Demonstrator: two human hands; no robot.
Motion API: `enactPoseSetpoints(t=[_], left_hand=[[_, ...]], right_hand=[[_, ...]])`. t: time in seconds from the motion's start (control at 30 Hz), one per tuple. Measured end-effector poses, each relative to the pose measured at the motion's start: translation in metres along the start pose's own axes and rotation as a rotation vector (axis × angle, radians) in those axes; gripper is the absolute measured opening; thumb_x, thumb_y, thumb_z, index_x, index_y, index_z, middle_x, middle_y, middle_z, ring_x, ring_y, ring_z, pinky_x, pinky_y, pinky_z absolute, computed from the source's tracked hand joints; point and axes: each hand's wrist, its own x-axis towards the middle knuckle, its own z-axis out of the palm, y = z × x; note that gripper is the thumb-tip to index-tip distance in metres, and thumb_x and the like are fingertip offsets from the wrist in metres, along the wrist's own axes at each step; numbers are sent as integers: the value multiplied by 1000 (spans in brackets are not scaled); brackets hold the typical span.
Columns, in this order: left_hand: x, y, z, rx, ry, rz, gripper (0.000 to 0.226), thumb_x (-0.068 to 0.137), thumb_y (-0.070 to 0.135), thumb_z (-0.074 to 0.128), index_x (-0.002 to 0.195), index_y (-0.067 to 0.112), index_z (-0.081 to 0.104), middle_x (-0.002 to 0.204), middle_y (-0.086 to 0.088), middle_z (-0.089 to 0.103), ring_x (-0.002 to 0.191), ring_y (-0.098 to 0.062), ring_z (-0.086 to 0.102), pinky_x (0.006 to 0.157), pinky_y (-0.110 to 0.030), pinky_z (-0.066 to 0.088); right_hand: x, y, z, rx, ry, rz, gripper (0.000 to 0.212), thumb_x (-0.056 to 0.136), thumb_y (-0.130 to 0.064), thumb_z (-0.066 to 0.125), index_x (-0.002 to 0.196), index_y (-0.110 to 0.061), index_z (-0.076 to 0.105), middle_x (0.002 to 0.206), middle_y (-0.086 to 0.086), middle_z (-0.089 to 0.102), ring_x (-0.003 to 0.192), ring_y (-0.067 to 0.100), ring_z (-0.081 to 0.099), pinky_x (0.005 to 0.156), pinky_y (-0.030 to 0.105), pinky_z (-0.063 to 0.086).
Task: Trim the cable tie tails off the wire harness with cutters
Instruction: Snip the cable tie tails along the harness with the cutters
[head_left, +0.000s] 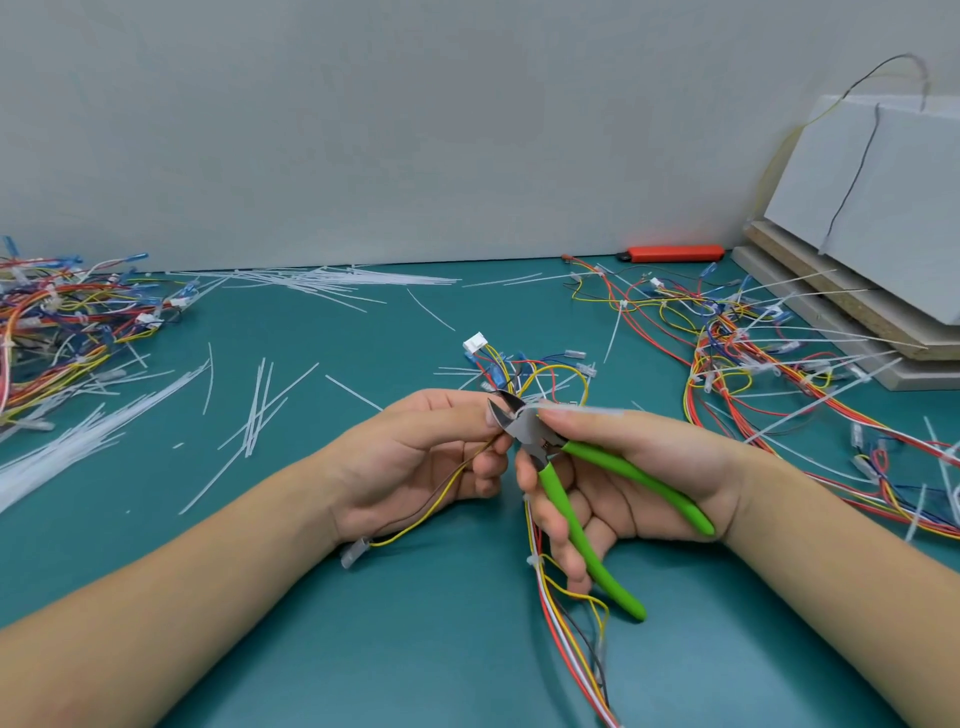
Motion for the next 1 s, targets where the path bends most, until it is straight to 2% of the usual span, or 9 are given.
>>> enactPoseSetpoints(t=[0.27,0.4,0.5,0.57,0.67,0.77,0.9,1.0], left_hand=[[1,1,2,13,11,-2,20,83,27,77,88,11,67,81,-6,55,71,-15,45,70,-25,44],[1,0,2,5,18,-1,11,87,23,68,88,12,69,80,-4,55,73,-17,43,70,-25,45],[1,1,1,8,6,2,12,86,25,73,86,13,69,81,-4,56,73,-16,45,71,-24,46],[1,0,1,-1,1,3,16,84,27,76,86,13,69,83,-6,56,68,-11,49,69,-24,47],[0,0,0,-19,-8,4,14,87,26,74,89,13,69,79,0,58,65,-8,51,67,-23,48],[0,0,1,-17,-6,0,16,86,26,75,90,12,69,78,-1,58,67,-10,50,68,-23,48],[1,1,1,17,23,-4,12,89,25,69,87,13,69,76,-1,57,78,-19,43,74,-27,45],[1,0,1,9,26,-1,13,88,24,71,89,11,67,79,-4,56,74,-16,45,70,-24,46]], right_hand=[[0,0,0,-4,1,-7,46,99,-55,51,102,-11,67,87,16,67,74,32,72,74,45,61],[0,0,0,-17,-5,-9,46,99,-55,52,102,-11,66,85,15,66,72,31,70,75,46,61],[0,0,2,-26,7,-11,45,99,-56,50,99,-14,66,79,11,61,63,26,64,69,41,60],[0,-1,3,-16,11,-5,44,100,-59,50,95,-17,63,72,6,53,53,19,54,61,34,55],[-2,-2,4,-4,-4,11,45,103,-61,45,92,-19,57,69,3,45,48,14,46,55,29,50],[-1,0,4,-8,-5,-3,45,102,-61,47,93,-18,60,70,5,49,50,17,52,58,32,55],[3,0,2,-10,9,-4,49,101,-57,48,100,-12,66,83,14,65,71,30,69,73,46,61],[2,1,-1,7,1,-4,49,101,-57,50,102,-11,66,87,16,66,75,32,71,76,47,61]])
